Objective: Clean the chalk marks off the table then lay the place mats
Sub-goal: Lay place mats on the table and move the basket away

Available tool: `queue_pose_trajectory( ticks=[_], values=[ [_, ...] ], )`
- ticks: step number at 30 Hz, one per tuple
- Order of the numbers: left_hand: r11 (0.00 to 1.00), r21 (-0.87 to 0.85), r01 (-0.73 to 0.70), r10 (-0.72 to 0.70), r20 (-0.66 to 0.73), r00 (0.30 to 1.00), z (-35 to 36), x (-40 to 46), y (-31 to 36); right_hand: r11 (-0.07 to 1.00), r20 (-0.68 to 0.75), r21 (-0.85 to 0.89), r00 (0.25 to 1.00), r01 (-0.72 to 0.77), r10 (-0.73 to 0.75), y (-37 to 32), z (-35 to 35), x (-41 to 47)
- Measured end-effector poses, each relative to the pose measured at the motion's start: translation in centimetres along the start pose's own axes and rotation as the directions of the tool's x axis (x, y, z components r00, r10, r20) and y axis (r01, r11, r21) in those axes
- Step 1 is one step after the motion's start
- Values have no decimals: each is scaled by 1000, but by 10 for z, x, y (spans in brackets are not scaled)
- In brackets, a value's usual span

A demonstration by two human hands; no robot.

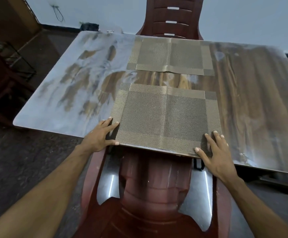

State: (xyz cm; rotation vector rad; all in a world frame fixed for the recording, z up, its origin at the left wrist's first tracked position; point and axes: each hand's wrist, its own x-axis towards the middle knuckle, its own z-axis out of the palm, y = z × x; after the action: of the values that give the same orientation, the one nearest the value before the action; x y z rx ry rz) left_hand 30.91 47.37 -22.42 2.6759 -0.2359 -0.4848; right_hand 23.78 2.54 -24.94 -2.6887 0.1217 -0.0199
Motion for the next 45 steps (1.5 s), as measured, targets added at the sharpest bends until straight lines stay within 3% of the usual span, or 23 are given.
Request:
queue_pose_trajectory(
  ticks=[45],
  values=[
    [999, -25, -36, 36, 0, 999, 0, 0, -3, 998, 122, 61, 992, -21, 13, 2, -8, -1]
  ],
)
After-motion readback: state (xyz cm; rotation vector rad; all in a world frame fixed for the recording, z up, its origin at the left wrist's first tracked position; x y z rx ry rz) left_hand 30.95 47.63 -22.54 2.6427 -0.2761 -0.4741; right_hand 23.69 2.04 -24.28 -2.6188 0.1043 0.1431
